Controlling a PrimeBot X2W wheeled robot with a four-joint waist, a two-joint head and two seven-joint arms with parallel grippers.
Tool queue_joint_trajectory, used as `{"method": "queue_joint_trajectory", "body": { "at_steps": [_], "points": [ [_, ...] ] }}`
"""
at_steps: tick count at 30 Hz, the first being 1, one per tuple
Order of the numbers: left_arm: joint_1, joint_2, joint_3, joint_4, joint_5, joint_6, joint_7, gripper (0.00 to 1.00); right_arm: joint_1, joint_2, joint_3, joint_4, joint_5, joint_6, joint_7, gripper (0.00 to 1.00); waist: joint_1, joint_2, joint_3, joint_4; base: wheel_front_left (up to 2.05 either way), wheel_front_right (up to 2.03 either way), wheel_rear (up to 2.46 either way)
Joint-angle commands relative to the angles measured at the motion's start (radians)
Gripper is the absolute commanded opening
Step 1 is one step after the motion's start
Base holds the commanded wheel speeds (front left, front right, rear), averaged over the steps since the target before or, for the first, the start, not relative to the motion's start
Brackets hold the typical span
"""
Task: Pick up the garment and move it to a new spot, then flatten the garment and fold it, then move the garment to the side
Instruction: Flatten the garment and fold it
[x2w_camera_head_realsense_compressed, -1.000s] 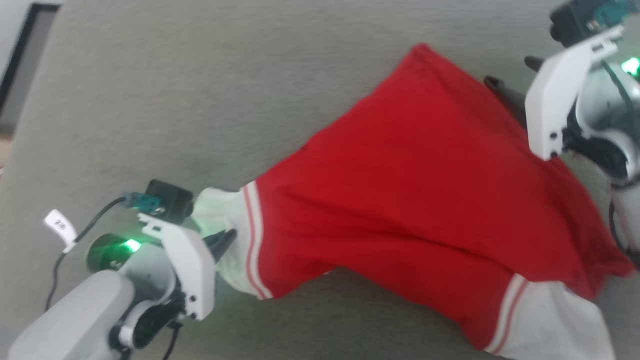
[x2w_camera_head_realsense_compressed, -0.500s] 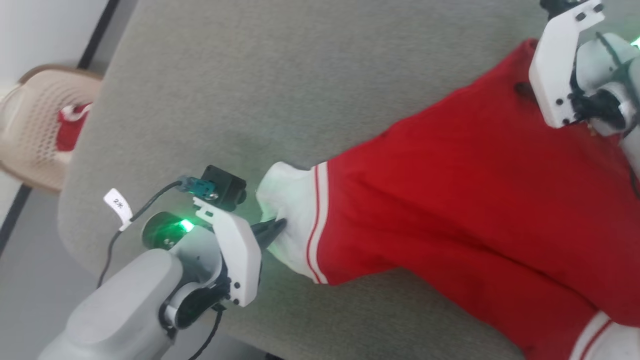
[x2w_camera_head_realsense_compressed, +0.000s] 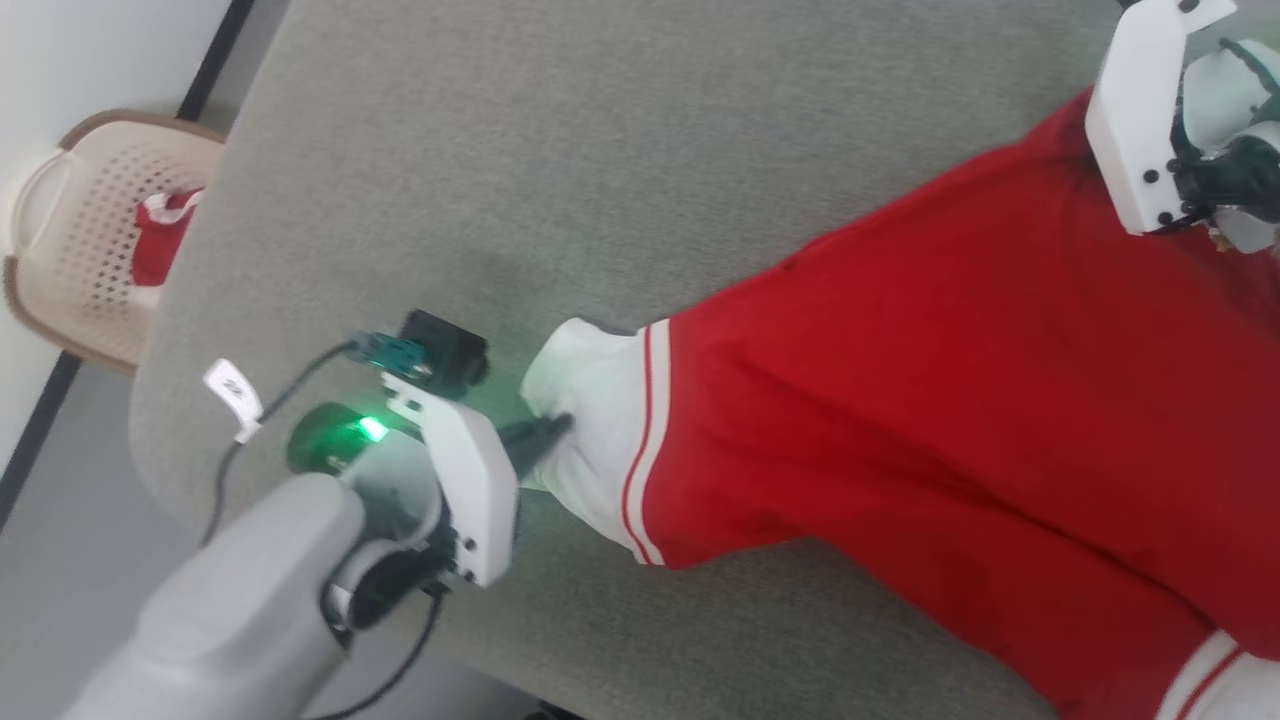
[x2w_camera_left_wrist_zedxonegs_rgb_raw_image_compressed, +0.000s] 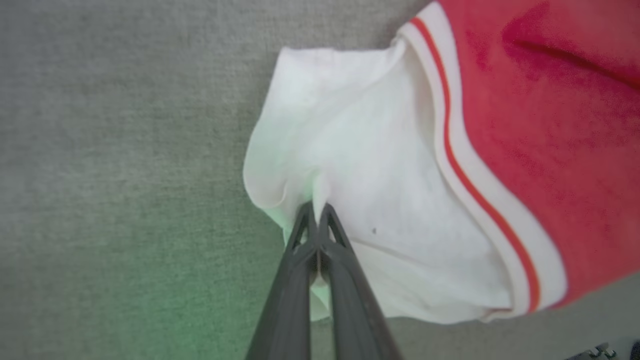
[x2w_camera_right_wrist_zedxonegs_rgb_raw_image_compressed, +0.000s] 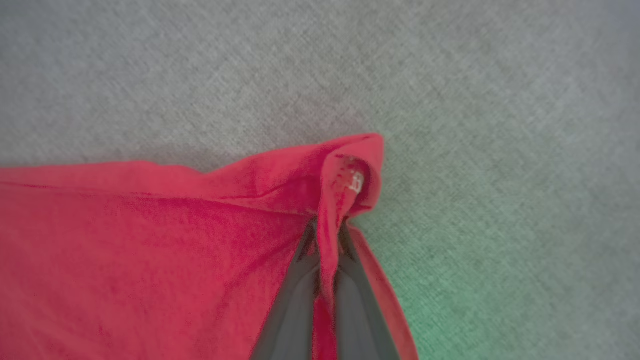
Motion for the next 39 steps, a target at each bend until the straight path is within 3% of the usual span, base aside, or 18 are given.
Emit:
{"method": "queue_joint_trajectory", "body": {
  "at_steps": [1, 11, 19, 27, 34, 39],
  "points": [
    [-0.02, 0.018, 0.013, 0.013, -0.006, 0.015, 0.003, 0.0, 0.044, -0.021, 0.03, 0.032, 0.0, -0.001, -0.006, 0.0, 0.0, -0.0001, -0.014, -0.023, 0.0, 0.0, 0.0],
    [-0.173, 0.144, 0.091, -0.037, 0.032, 0.07, 0.074, 0.0, -0.03, -0.027, 0.042, -0.067, 0.072, -0.001, -0.166, 0.0, 0.0, -0.0001, -0.101, -0.165, 0.0, 0.0, 0.0],
    [-0.372, 0.238, 0.136, -0.032, 0.078, 0.056, 0.156, 0.0, -0.043, -0.04, 0.04, -0.124, 0.116, -0.001, -0.272, 0.0, 0.0, -0.0001, -0.188, -0.286, 0.0, 0.0, 0.0],
    [-0.522, 0.261, 0.153, 0.053, 0.116, 0.026, 0.186, 0.0, -0.049, -0.04, 0.019, -0.176, 0.143, -0.001, -0.326, 0.0, 0.0, -0.0001, -0.261, -0.366, 0.0, 0.0, 0.0],
    [-0.659, 0.235, 0.14, 0.168, 0.147, -0.03, 0.186, 0.0, -0.038, -0.037, -0.004, -0.216, 0.162, -0.001, -0.37, 0.0, 0.0, -0.0001, -0.314, -0.416, 0.0, 0.0, 0.0],
    [-0.736, 0.206, 0.138, 0.241, 0.171, -0.055, 0.142, 0.0, -0.062, -0.029, -0.028, -0.198, 0.114, -0.001, -0.434, 0.0, 0.0, -0.0001, -0.305, -0.434, 0.0, 0.0, 0.0]
  ]
}}
